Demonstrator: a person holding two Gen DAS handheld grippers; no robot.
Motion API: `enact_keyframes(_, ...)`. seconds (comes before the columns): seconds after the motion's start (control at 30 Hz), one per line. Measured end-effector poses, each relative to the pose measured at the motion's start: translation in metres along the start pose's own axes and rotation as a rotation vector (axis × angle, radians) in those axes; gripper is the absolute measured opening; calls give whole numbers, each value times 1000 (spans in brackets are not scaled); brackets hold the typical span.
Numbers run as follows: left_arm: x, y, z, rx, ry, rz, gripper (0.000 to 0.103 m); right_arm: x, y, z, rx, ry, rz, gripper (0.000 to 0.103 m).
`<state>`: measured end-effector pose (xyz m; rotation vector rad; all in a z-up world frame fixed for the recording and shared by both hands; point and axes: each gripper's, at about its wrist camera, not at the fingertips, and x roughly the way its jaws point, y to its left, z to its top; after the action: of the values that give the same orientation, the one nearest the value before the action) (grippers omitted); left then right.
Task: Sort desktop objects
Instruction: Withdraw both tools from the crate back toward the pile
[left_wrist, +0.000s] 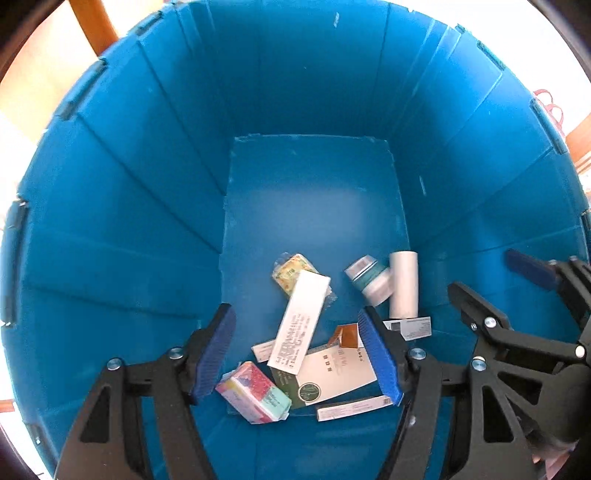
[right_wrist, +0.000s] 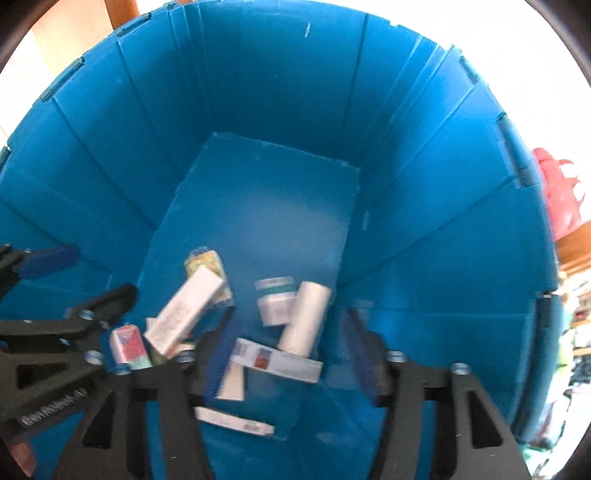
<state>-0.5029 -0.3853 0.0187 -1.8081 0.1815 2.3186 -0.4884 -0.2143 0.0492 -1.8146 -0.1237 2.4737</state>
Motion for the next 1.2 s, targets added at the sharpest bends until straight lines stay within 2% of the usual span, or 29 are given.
enact_keyframes(0.07, -6, 3, -1, -11, -12, -6, 68, -8, -4, -3, 10, -15, 15, 84)
enact_keyframes(0.17, -24, 8, -10, -21, -58, -12, 68, -27, -10, -9, -2, -61, 41, 88)
enact_keyframes(0.23, -38, 8, -16, -21, -95, -20, 68, -41, -9, -14, -11, -106, 46, 95)
enact_keyframes(0.37, -73, 3, -34, -18, -224, 19, 68, -76, -6, -30, -25, -205, 37, 103)
enact_keyframes(0.47, -102, -3, -52, -7, -345, 56, 68, -103, -9, -50, -24, -291, 21, 103)
enact_keyframes(0.6, -132, -14, -76, 6, -482, 64, 69, -131, -23, -80, 8, -370, 33, 103)
enact_keyframes(0.7, -147, -26, -91, 17, -555, 34, 75, -150, -40, -104, 40, -421, 44, 103)
enact_keyframes(0.8, -155, -36, -104, 11, -618, 6, 75, -167, -61, -134, 73, -484, 31, 103)
enact_keyframes(0.83, -157, -41, -109, 14, -639, -3, 75, -167, -61, -134, 73, -484, 31, 103)
enact_keyframes(0.87, -161, -46, -113, 17, -664, -12, 75, -176, -82, -156, 120, -514, 7, 103)
enact_keyframes(1.03, -184, -82, -133, 61, -765, -56, 75, -186, -152, -212, 279, -557, -24, 103)
enact_keyframes(1.2, -201, -138, -149, 112, -823, -116, 75, -179, -226, -261, 389, -549, -81, 103)
